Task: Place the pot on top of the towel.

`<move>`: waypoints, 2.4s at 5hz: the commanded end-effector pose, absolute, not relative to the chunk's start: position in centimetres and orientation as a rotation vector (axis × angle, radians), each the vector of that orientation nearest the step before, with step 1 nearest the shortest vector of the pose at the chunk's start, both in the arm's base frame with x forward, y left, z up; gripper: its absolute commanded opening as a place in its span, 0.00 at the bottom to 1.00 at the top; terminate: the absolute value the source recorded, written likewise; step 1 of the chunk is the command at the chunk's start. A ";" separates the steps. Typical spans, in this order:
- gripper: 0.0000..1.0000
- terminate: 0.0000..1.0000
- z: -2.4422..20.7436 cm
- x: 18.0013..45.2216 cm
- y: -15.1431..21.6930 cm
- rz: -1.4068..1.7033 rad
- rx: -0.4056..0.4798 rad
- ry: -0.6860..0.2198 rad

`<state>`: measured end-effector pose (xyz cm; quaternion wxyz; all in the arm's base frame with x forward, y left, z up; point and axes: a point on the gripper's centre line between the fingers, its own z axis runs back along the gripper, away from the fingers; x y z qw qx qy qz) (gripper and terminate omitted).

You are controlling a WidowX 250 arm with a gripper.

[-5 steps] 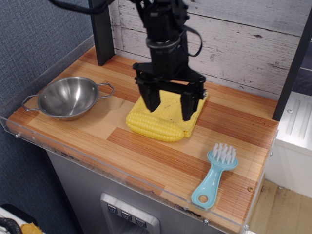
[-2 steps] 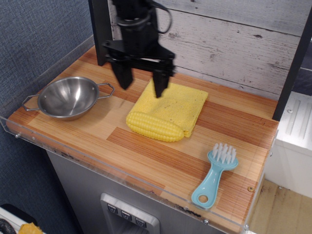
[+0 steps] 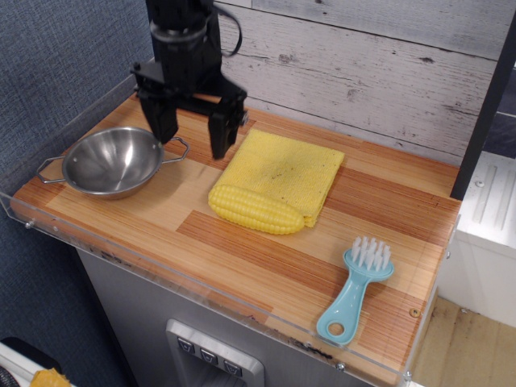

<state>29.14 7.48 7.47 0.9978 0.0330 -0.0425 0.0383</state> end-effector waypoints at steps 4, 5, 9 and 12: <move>1.00 0.00 4.3 28.8 8.8 0.045 0.130 0.028; 1.00 0.00 4.2 29.1 8.9 0.035 0.143 0.037; 1.00 0.00 3.0 29.1 11.6 0.086 0.128 0.113; 0.00 0.00 3.2 29.1 11.4 0.102 0.130 0.107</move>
